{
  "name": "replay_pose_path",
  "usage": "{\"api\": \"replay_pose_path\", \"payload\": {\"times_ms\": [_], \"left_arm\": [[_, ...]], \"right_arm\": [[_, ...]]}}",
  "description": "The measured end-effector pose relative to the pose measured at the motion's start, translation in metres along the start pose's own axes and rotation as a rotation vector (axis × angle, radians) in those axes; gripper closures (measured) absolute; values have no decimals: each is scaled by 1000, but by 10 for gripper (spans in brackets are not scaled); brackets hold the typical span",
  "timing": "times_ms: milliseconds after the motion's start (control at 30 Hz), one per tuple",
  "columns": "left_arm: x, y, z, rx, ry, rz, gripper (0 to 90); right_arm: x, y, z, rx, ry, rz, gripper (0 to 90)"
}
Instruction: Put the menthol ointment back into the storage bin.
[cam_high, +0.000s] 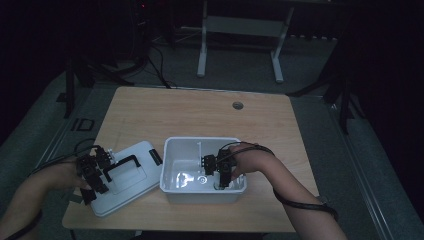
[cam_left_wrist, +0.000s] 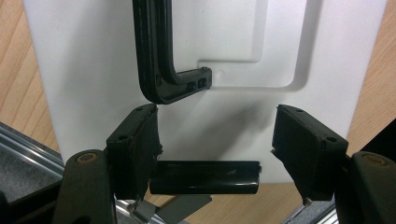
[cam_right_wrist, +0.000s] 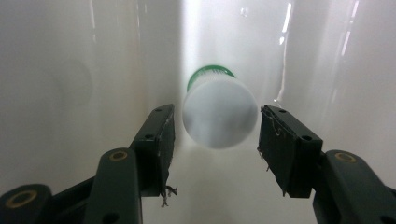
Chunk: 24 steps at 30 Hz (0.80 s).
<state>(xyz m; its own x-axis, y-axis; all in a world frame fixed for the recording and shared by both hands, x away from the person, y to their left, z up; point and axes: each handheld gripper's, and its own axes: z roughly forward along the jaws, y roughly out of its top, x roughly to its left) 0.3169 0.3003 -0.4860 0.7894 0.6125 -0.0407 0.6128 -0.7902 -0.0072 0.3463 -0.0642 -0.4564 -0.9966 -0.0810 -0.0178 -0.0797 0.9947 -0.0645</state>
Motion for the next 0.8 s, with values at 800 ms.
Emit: {"api": "replay_pose_path", "payload": {"times_ms": [800], "left_arm": [[0, 0, -4, -5, 10, 4, 315]], "right_arm": [[3, -44, -57, -99, -88, 53, 436]]}}
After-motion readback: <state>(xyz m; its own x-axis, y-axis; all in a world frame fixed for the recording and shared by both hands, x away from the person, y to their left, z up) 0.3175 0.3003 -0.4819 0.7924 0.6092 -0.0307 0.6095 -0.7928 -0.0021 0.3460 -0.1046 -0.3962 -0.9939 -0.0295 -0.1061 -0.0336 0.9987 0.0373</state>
